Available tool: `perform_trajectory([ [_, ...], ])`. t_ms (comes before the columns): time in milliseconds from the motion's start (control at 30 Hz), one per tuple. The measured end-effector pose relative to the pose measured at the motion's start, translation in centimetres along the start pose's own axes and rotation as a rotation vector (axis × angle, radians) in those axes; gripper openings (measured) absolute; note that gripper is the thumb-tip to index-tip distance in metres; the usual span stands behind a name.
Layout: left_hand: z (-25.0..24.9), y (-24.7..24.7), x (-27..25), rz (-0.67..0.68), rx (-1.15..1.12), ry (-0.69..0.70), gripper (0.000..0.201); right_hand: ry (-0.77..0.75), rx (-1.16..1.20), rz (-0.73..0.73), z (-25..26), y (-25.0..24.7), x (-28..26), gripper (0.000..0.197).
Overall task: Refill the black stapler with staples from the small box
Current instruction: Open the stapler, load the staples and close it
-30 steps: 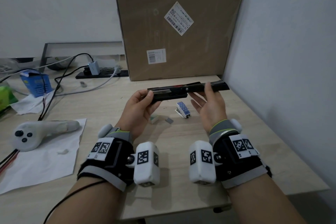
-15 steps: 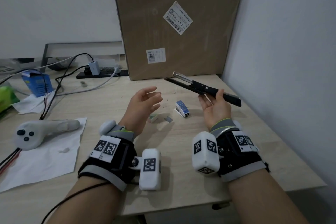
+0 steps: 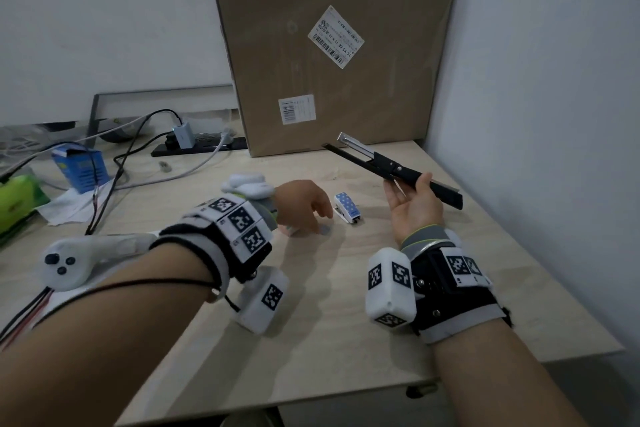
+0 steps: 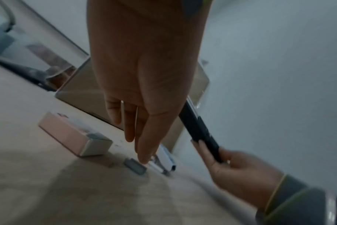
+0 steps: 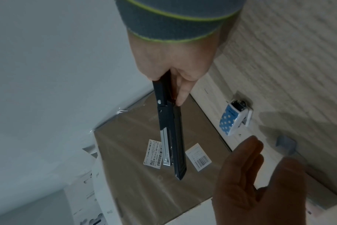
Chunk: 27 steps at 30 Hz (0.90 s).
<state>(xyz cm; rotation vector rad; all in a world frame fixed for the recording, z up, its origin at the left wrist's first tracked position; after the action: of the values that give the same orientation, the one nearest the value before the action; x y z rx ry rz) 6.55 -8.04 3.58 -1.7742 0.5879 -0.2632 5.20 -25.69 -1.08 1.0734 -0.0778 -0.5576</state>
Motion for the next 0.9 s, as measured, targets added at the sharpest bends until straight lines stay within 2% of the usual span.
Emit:
perform_trajectory([
  [167,-1.4,0.6,0.7,0.091,0.186,0.029,0.037,0.002,0.001,-0.017,-0.1,0.0,-0.1,0.045],
  [333,-1.7,1.1,1.0,0.048,0.186,0.06,0.022,0.003,-0.005,-0.012,0.0,0.0,-0.1,0.044],
  [433,-1.2,0.8,0.8,-0.024,0.123,0.05,0.017,0.005,-0.02,0.001,-0.1,0.1,0.0,0.042],
  [533,-0.3,-0.7,0.1,-0.14,-0.071,0.059,0.015,0.002,-0.04,-0.002,-0.1,0.1,0.1,0.043],
  [700,1.7,-3.1,-2.6,-0.365,-0.638,0.043,0.014,0.003,-0.099,0.011,-0.3,0.2,-0.1,0.044],
  [800,3.0,-3.9,-4.0,-0.547,-0.999,0.019,0.01,0.004,-0.145,0.066,-0.6,0.6,-0.3,0.045],
  [900,4.0,-3.9,-4.6,-0.689,-1.278,-0.002,0.017,0.019,-0.195,0.143,-1.3,1.2,-0.6,0.045],
])
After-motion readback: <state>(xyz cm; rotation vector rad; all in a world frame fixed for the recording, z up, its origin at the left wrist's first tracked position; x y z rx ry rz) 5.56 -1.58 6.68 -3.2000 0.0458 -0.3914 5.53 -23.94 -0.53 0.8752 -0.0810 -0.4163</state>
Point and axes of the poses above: each hand's wrist, its own x-axis towards the middle knuckle, its own y-axis out of the palm, z = x × y, the point moved 7 cm from there along x, towards the middle knuckle, and after that the axes turned 2 degrees about -z, right-handed, at the moved point
